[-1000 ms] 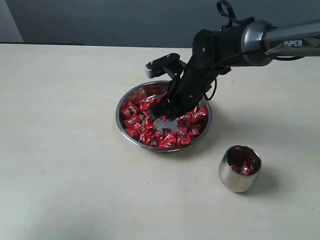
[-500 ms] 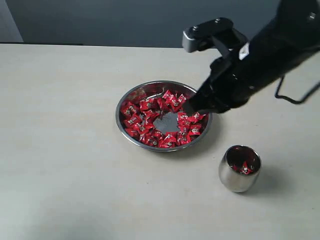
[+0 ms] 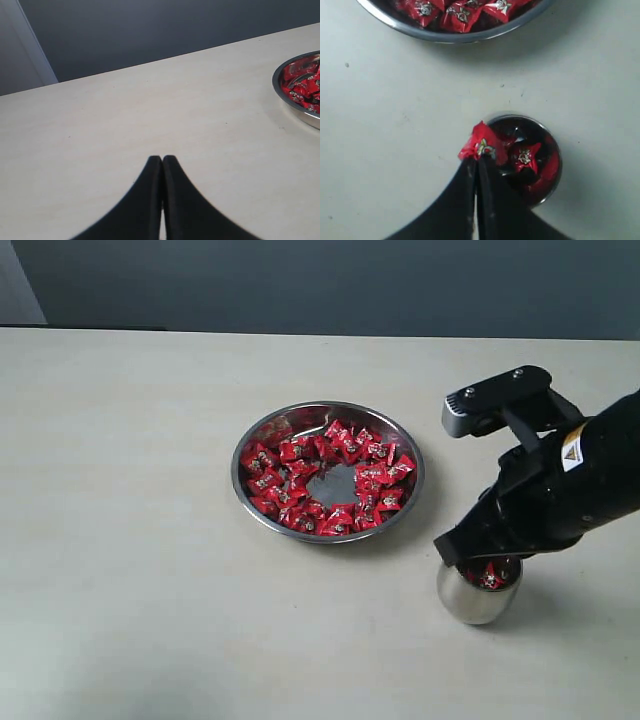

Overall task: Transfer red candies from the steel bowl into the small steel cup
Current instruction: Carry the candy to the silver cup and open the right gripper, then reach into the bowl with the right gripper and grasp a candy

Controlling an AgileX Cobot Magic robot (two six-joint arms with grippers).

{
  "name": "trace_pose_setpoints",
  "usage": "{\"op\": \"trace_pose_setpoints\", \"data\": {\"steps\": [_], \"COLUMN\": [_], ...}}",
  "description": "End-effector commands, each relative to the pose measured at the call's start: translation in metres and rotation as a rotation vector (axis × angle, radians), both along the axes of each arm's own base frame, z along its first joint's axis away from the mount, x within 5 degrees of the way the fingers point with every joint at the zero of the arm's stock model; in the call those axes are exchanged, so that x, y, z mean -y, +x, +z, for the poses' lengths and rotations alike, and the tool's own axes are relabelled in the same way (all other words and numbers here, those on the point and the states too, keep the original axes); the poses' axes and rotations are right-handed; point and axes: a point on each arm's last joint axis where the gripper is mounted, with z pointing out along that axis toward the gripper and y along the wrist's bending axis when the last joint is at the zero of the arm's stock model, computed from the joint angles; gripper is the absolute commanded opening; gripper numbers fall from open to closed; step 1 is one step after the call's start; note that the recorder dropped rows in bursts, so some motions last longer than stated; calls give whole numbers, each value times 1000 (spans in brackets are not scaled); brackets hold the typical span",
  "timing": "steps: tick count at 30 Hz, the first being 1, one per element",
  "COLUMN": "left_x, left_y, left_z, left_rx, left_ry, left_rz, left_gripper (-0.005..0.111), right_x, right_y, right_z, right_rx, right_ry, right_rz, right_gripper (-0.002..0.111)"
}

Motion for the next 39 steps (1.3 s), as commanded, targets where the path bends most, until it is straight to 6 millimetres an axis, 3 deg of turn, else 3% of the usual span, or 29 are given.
{"op": "trace_pose_setpoints", "data": {"steps": [1, 6, 8, 9, 11, 16, 22, 26, 32, 34, 39], "left_x": [0, 0, 0, 0, 0, 0, 0, 0, 0, 0, 0], "left_y": [0, 0, 0, 0, 0, 0, 0, 0, 0, 0, 0], "left_z": [1, 1, 1, 1, 1, 1, 1, 1, 1, 1, 1], "left_rx": [12, 12, 12, 12, 12, 12, 12, 12, 12, 12, 12], "left_ry": [-4, -4, -4, -4, -4, -4, -4, -4, -4, -4, -4], "left_rz": [0, 0, 0, 0, 0, 0, 0, 0, 0, 0, 0], "left_gripper": [0, 0, 0, 0, 0, 0, 0, 0, 0, 0, 0], "right_x": [7, 9, 11, 11, 10, 6, -29, -56, -92, -107, -123], "right_y": [0, -3, -4, -4, -3, 4, 47, 85, 115, 129, 147], "right_z": [0, -2, -2, -2, -2, 3, 26, 10, -22, -39, -64], "right_rx": [12, -22, -34, -33, -21, 47, 224, 186, 83, 44, -4], "right_ry": [-53, -84, -105, -104, -97, -48, 161, 172, 172, 162, 164], "right_rz": [-27, -22, -16, -16, -16, -23, 7, 34, 127, 141, 134], "right_gripper": [-1, -1, 11, 24, 34, 35, 35, 35, 46, 47, 47]}}
